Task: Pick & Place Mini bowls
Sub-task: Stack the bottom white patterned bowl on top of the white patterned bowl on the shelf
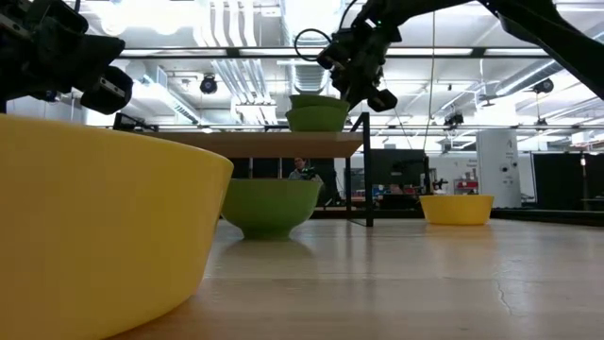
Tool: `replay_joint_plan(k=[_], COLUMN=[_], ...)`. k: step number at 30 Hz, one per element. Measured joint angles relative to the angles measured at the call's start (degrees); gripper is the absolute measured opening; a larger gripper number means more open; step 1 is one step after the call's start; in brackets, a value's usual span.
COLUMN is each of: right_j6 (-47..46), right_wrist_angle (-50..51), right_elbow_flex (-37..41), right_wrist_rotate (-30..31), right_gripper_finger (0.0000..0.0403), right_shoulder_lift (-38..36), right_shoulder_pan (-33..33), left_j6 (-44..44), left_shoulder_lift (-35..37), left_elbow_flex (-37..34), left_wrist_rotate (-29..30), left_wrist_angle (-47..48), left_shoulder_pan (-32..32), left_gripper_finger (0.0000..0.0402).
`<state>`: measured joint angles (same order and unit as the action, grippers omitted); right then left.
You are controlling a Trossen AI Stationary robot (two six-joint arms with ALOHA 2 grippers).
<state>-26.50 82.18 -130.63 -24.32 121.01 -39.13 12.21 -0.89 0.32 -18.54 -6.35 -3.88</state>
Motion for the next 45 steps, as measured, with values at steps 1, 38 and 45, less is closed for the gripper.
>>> replay_joint_plan(k=[1, 38, 45], right_j6=[0.0, 1.4, 3.5], right_wrist_angle=[-0.2, 0.1, 0.4], right_elbow_flex=[0.0, -4.2, -4.2], right_wrist_rotate=[0.0, 1.6, 4.4], right_gripper_finger=[0.0013, 0.0047, 0.0027], right_shoulder_lift=[0.0, -0.7, -0.7], right_shoulder_pan=[0.0, 0.0, 0.0], left_j6=[0.0, 0.0, 0.0], left_shoulder_lift=[0.0, 0.0, 0.0], left_elbow_flex=[0.0, 0.0, 0.0], left_wrist_rotate=[0.0, 0.0, 0.0], left_wrist_angle=[0.0, 0.0, 0.0], left_shoulder_pan=[0.0, 0.0, 0.0], left_gripper_finger=[0.0000, 0.0000, 0.0000])
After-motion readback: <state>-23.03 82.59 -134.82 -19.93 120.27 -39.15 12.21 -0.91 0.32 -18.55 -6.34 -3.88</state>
